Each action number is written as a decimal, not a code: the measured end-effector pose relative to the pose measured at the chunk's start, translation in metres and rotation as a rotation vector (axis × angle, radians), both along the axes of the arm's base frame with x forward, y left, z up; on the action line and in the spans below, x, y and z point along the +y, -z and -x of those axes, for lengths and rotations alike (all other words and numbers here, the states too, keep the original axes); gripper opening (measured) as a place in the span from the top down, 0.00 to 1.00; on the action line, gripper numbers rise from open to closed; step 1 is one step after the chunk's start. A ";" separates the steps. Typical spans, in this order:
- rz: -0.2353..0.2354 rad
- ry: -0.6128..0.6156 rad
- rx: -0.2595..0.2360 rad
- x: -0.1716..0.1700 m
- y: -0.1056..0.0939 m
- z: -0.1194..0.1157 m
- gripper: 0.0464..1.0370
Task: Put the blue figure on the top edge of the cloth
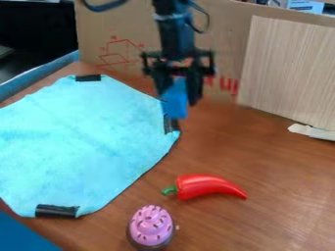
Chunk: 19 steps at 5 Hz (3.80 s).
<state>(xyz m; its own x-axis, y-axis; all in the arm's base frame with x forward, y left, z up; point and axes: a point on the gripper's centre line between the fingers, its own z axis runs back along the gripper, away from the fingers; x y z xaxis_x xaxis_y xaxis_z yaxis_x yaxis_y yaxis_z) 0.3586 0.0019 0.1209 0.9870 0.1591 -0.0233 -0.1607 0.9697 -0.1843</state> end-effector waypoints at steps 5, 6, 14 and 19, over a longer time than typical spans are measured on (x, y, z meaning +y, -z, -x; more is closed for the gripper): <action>0.158 -1.026 -0.173 0.148 -0.028 -0.029 0.44; 0.154 -1.272 -0.218 0.174 -0.026 -0.040 0.44; -0.002 -2.045 -0.047 0.253 0.057 -0.026 0.13; -0.116 -1.702 0.001 0.224 0.012 -0.014 0.04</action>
<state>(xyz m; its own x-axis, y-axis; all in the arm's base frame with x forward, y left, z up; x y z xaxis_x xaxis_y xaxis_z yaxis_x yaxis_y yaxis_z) 0.3726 0.2257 0.1088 -0.2871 0.9558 0.0628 -0.9520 -0.2774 -0.1293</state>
